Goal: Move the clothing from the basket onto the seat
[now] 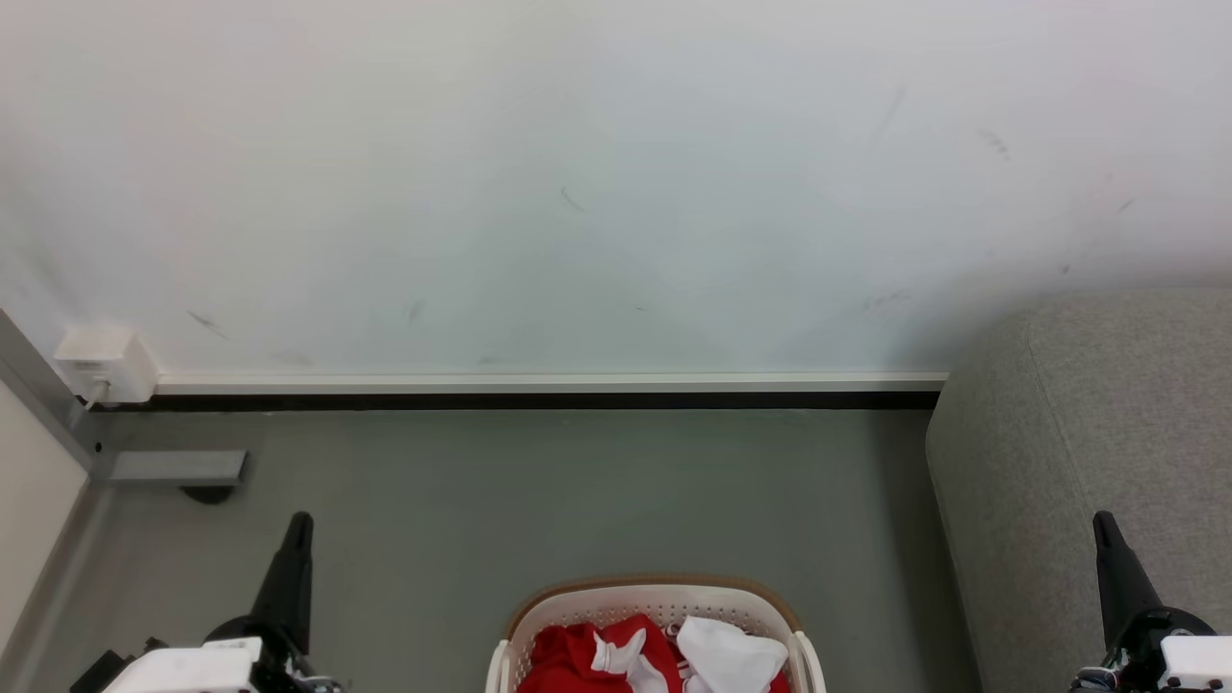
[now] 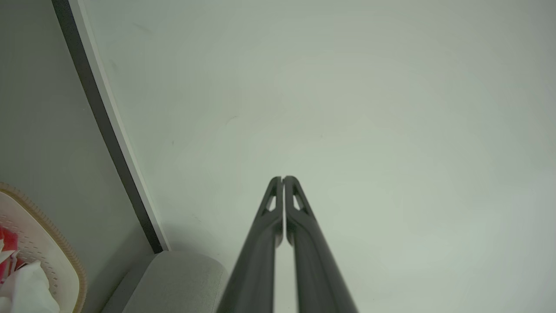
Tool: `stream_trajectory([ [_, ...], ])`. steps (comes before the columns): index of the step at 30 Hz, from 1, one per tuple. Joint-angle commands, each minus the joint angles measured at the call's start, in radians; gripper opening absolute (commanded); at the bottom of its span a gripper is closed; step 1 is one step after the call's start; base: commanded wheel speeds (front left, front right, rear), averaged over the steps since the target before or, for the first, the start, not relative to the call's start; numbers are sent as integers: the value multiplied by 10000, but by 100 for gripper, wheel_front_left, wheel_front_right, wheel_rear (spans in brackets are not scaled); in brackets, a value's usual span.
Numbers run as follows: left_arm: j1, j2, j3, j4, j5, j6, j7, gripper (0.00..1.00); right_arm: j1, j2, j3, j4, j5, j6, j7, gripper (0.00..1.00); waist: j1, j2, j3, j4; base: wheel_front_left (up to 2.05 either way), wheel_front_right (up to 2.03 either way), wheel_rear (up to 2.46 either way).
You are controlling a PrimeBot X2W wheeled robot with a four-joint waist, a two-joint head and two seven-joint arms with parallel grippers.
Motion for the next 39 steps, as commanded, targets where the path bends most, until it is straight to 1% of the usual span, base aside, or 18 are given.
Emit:
stream_trajectory([
  [1, -69, 70, 20, -27, -141, -20, 38, 0, -120, -12, -31, -38, 16, -23, 15, 0, 0, 0, 0, 0, 0, 0, 0],
  [12, -69, 70, 20, -27, -142, -20, 38, 0, -120, -12, -31, -38, 16, -23, 15, 0, 0, 0, 0, 0, 0, 0, 0],
  [13, 11, -8, -5, 27, 9, 0, -11, 100, 14, 2, 5, 26, -1, 0, -5, 100, 0, 0, 0, 0, 0, 0, 0],
  [14, 57, -30, -13, 95, 10, 2, -19, 0, 62, 15, 17, 93, -2, 0, -12, 0, 0, 0, 0, 0, 0, 0, 0],
  [15, 115, -49, -40, 159, 12, 2, -36, 100, 121, 32, 29, 143, -6, 0, -28, 100, 1, 0, 2, 0, 0, 0, 0],
  [20, 132, -42, -262, 201, 70, 2, -300, 100, 224, 3, 198, 67, -232, -1, -279, 100, 1, 0, 3, 11, 0, 0, 0],
  [25, 140, -34, -399, 282, 252, 8, -545, 100, 292, -100, 421, 23, -776, -2, -547, 100, 1, 0, 4, 18, 0, 0, 0],
  [33, 142, -23, -526, 302, 964, 113, -913, 100, 386, -181, 647, -226, -2212, -3, -914, 100, 1, 0, 14, 30, 0, 0, 0],
  [39, 171, -14, -638, 190, 1827, 265, -1166, 100, 429, -336, 970, -399, -3376, -4, -1171, 100, 1, 0, 15, 40, 0, 0, 0],
])
